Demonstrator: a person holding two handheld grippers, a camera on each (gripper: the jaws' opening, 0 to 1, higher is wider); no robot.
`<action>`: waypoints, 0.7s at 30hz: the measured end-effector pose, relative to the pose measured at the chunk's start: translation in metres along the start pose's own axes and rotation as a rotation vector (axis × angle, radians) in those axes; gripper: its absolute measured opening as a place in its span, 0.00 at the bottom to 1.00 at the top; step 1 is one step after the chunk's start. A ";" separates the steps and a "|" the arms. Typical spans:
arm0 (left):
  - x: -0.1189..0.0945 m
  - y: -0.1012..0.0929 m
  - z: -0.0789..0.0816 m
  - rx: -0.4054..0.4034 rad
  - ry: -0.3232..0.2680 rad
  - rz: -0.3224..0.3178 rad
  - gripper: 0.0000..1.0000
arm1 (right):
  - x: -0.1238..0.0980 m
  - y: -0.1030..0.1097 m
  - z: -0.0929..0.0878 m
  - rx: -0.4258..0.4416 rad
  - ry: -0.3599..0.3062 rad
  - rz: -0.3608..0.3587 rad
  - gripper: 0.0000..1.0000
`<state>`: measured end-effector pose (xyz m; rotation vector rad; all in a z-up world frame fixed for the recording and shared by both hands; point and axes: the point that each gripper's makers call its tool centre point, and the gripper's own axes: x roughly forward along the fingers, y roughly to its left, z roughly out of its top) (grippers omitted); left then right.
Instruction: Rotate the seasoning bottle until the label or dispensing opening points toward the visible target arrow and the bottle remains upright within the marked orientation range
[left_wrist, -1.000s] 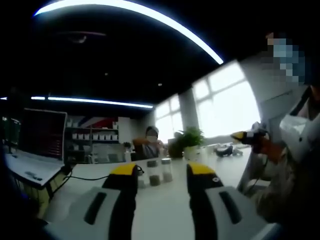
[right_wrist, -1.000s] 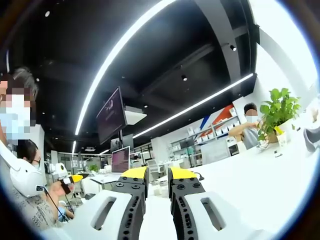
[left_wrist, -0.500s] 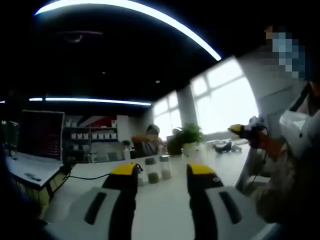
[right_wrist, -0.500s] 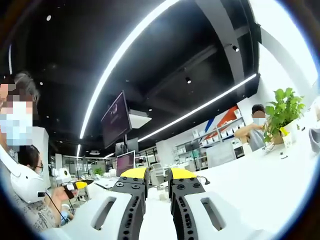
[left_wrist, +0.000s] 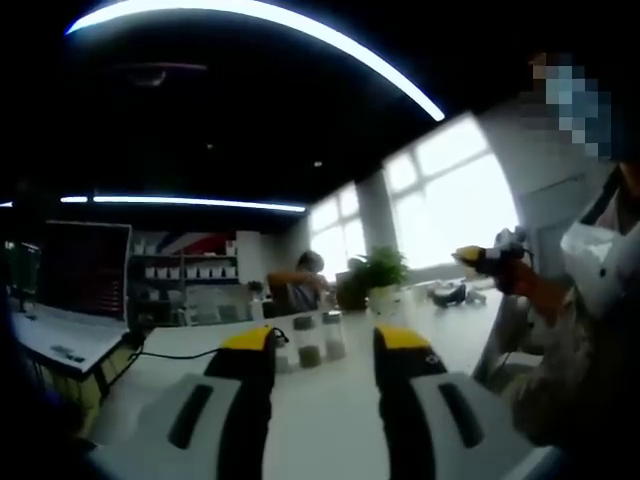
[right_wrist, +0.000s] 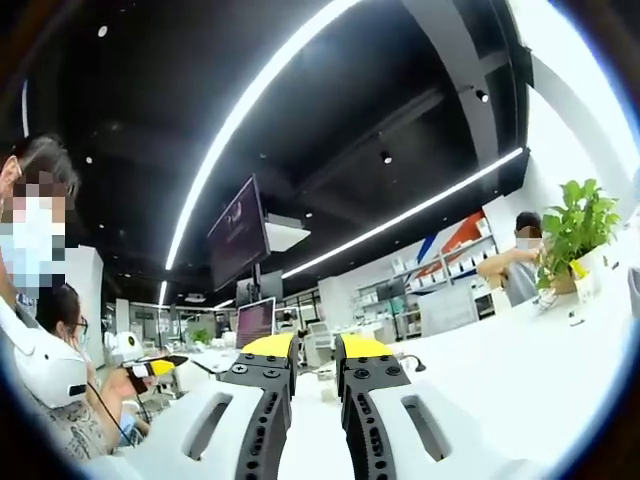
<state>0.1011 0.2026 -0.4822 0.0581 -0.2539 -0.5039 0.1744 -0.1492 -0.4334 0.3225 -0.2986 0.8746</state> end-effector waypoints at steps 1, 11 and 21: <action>0.000 0.000 0.000 -0.001 -0.002 -0.001 0.41 | 0.001 0.001 0.001 -0.005 -0.001 0.002 0.14; -0.007 0.011 0.008 -0.030 -0.052 0.035 0.40 | 0.010 -0.005 0.004 -0.005 -0.005 -0.005 0.13; -0.012 0.019 0.006 -0.033 -0.057 0.062 0.40 | 0.042 0.003 -0.004 -0.017 0.021 0.035 0.13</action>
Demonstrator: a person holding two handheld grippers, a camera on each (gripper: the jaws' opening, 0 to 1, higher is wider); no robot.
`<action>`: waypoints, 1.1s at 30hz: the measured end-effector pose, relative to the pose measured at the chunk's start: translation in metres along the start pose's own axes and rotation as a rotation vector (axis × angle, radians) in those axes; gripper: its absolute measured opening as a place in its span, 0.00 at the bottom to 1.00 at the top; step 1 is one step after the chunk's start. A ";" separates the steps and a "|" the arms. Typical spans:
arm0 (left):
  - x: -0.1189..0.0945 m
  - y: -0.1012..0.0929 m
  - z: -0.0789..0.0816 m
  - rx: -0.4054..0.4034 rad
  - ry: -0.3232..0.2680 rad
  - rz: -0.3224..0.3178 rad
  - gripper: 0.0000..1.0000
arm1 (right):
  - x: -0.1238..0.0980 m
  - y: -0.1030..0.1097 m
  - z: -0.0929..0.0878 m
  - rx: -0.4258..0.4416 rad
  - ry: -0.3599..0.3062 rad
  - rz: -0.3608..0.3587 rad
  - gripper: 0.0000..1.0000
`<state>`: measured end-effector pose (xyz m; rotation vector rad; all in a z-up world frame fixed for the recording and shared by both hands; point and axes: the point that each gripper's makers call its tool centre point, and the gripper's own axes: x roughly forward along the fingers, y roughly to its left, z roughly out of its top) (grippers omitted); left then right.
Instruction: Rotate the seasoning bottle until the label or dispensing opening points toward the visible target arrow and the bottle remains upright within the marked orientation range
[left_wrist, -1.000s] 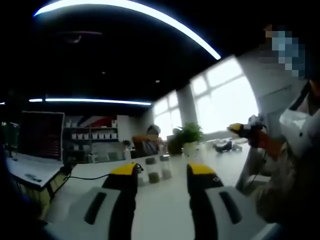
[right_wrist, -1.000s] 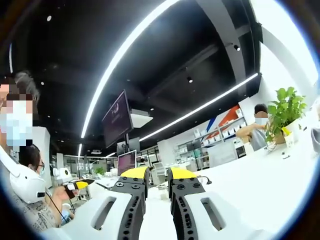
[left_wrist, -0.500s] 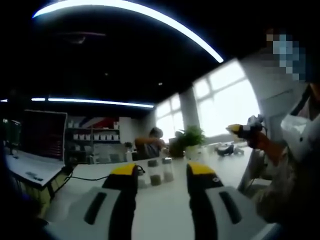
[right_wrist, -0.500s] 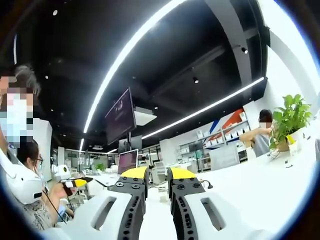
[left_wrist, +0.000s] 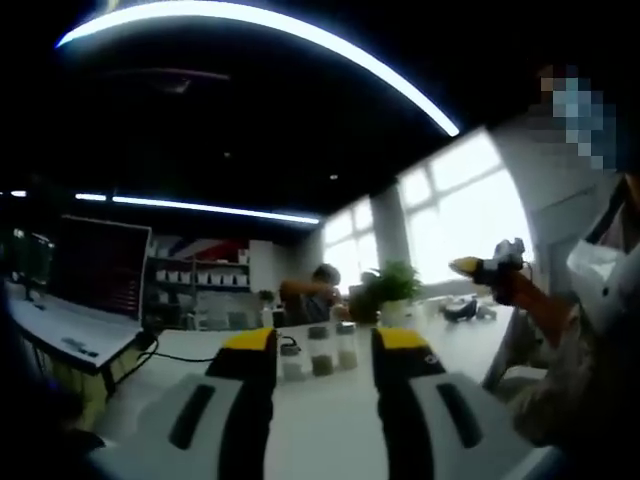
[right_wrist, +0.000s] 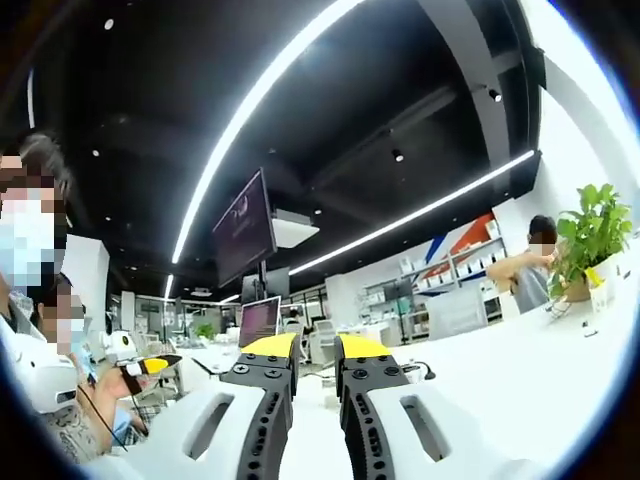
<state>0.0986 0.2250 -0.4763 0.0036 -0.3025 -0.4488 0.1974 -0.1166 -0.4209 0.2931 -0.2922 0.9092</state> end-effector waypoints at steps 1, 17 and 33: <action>0.000 0.000 0.000 0.001 0.001 0.000 0.40 | 0.003 0.000 -0.002 -0.002 0.004 0.002 0.13; -0.003 0.010 -0.003 -0.013 -0.001 0.007 0.40 | 0.069 -0.020 -0.041 -0.091 0.112 -0.043 0.15; -0.022 0.049 -0.007 0.001 0.007 0.124 0.40 | 0.133 -0.035 -0.086 -0.150 0.220 -0.099 0.17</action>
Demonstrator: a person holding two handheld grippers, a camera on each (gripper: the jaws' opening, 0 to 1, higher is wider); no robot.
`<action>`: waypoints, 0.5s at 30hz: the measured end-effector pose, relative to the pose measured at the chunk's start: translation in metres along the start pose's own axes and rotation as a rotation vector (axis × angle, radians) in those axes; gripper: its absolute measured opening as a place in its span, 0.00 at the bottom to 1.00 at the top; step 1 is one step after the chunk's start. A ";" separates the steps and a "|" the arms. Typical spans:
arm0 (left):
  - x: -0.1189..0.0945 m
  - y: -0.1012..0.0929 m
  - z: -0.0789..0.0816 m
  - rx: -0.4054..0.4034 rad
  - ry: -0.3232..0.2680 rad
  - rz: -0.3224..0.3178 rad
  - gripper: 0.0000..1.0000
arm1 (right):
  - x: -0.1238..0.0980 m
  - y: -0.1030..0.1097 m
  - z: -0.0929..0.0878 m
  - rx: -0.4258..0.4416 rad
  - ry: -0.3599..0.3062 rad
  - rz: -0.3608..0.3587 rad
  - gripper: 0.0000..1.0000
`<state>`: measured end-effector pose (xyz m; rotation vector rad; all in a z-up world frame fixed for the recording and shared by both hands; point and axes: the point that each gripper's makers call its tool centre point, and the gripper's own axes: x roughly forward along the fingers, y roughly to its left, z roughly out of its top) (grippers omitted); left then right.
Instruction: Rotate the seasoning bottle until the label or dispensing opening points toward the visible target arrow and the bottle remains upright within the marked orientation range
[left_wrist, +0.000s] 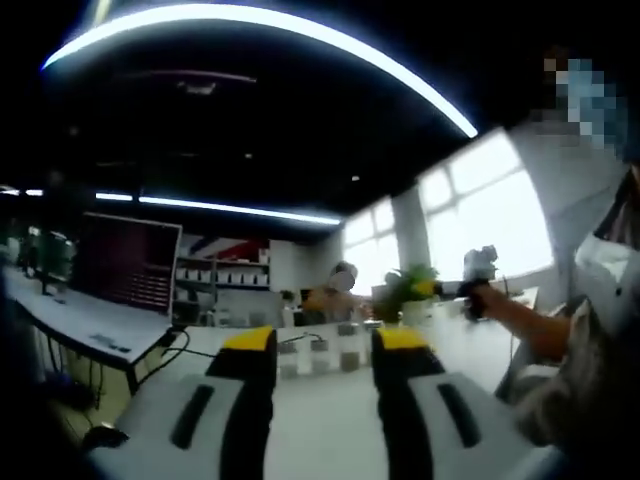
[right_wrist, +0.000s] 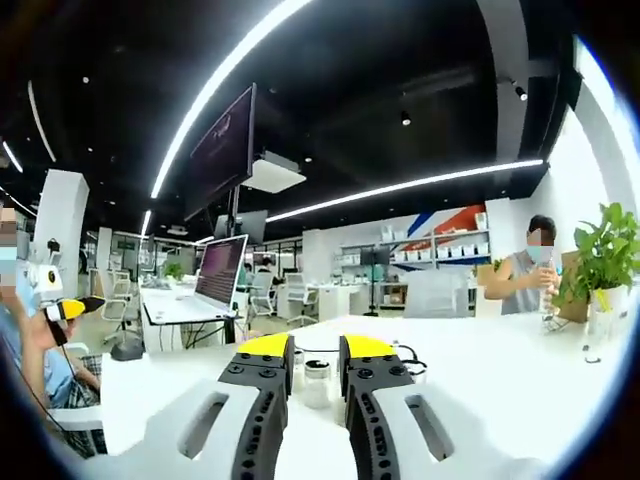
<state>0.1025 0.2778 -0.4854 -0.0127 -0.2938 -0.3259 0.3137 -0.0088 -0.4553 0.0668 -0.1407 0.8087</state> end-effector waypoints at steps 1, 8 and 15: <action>0.000 0.002 -0.001 0.000 0.002 0.006 0.40 | 0.003 0.000 -0.003 0.009 0.007 0.001 0.17; -0.002 0.004 0.000 -0.009 -0.006 0.003 0.40 | 0.026 0.001 -0.024 0.007 0.062 -0.011 0.18; -0.008 0.010 0.001 -0.016 -0.019 0.016 0.40 | 0.046 -0.016 -0.029 0.001 0.069 -0.063 0.22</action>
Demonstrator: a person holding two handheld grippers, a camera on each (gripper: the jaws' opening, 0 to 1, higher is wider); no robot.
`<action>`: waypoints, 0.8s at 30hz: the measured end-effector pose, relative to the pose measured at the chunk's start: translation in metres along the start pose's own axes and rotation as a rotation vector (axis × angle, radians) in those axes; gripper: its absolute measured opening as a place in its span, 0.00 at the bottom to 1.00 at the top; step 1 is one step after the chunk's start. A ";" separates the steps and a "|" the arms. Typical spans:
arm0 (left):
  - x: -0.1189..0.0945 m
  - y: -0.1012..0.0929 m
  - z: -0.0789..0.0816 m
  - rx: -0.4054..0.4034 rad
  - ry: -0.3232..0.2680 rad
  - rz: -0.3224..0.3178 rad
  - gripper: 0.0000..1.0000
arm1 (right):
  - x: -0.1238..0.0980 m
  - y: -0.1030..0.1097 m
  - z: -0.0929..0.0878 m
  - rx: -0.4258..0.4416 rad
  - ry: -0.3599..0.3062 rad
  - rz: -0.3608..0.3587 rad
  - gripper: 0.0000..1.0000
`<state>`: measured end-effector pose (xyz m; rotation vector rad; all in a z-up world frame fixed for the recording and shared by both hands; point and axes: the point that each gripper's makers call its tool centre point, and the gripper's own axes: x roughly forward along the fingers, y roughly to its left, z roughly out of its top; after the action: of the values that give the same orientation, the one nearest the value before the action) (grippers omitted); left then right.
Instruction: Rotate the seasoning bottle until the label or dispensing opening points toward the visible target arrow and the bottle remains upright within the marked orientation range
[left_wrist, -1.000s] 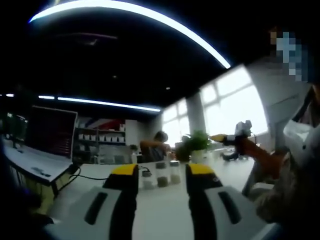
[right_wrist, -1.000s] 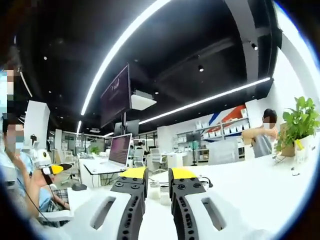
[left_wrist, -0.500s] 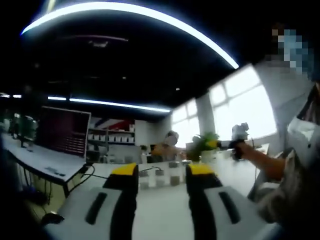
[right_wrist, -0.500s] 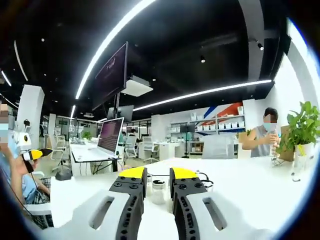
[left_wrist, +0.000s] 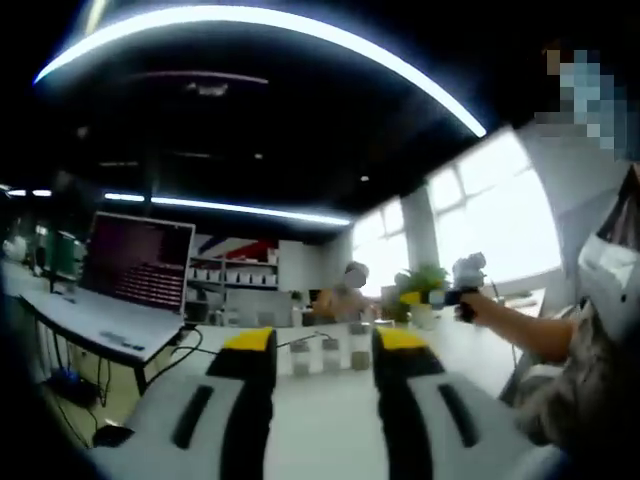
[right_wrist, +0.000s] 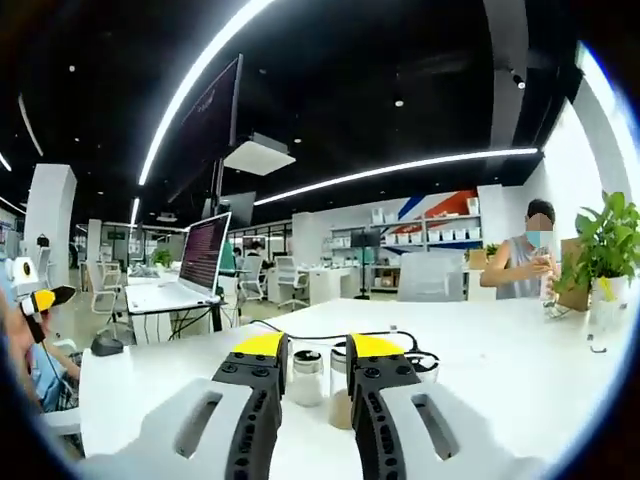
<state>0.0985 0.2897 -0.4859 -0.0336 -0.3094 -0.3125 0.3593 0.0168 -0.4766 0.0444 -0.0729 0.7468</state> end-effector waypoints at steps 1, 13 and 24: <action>-0.001 0.001 0.000 -0.002 -0.003 0.002 0.40 | 0.003 -0.002 -0.002 -0.013 0.002 -0.011 0.22; -0.002 0.007 0.000 -0.008 -0.002 0.007 0.40 | 0.032 0.004 -0.020 -0.007 0.032 -0.034 0.22; -0.001 0.004 0.000 -0.008 -0.001 0.006 0.40 | 0.055 -0.010 -0.038 0.015 0.052 -0.089 0.28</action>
<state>0.0984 0.2934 -0.4862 -0.0422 -0.3090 -0.3075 0.4083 0.0498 -0.5102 0.0425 -0.0155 0.6596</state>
